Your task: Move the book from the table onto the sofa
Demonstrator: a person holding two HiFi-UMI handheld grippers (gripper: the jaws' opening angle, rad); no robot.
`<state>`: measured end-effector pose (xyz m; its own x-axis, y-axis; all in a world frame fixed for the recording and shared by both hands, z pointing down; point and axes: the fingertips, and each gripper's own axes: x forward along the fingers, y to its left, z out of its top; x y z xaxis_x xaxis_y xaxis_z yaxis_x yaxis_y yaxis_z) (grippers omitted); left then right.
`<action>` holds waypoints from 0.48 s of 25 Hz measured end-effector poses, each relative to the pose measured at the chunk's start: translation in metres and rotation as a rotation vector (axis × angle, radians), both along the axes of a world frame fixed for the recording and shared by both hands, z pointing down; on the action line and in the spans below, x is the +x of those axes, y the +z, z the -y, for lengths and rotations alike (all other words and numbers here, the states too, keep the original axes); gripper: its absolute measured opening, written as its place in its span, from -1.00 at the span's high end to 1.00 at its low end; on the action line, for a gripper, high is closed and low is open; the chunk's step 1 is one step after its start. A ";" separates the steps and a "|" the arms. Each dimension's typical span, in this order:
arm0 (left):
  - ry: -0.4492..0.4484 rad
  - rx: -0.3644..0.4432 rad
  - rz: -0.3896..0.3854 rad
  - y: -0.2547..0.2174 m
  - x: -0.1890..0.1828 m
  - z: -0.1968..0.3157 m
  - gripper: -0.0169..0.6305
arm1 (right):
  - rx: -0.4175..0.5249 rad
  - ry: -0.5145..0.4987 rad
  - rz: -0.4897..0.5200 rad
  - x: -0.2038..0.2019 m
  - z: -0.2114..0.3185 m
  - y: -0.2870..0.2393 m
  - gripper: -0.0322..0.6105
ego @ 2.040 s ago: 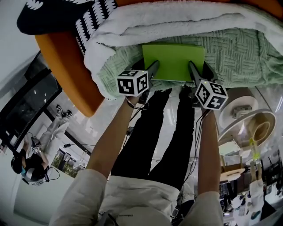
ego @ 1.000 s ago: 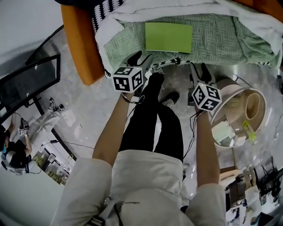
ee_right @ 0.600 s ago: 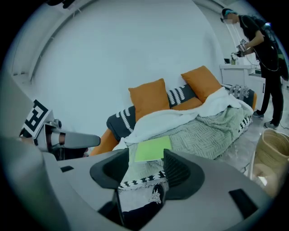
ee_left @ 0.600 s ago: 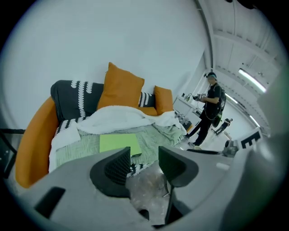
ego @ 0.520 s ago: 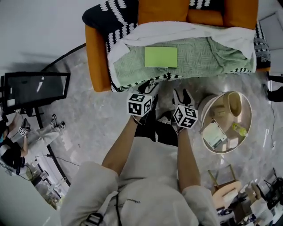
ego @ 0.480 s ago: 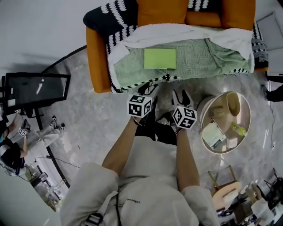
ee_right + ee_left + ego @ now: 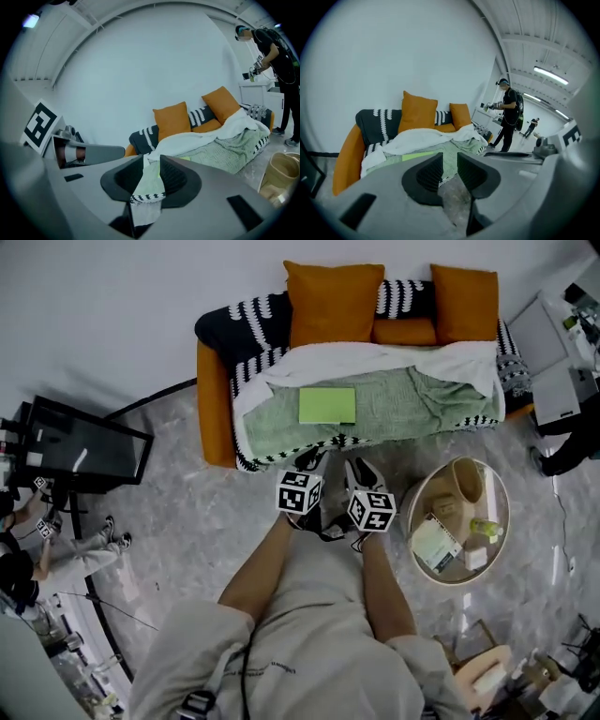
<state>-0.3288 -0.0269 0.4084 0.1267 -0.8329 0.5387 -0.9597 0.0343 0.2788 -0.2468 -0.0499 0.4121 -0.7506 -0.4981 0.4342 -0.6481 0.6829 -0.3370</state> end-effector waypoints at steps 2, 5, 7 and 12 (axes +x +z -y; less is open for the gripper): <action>-0.013 0.019 0.015 -0.008 0.001 -0.003 0.69 | 0.021 -0.004 0.003 -0.001 0.000 -0.006 0.64; -0.037 0.027 0.036 -0.008 0.002 -0.013 0.82 | 0.037 -0.014 0.002 0.000 -0.009 -0.009 0.85; -0.068 0.024 0.052 -0.004 -0.001 -0.020 0.90 | 0.034 -0.029 -0.007 0.002 -0.018 -0.006 0.88; -0.116 0.016 0.145 0.013 -0.005 -0.035 0.91 | 0.007 0.003 -0.010 0.021 -0.016 0.003 0.88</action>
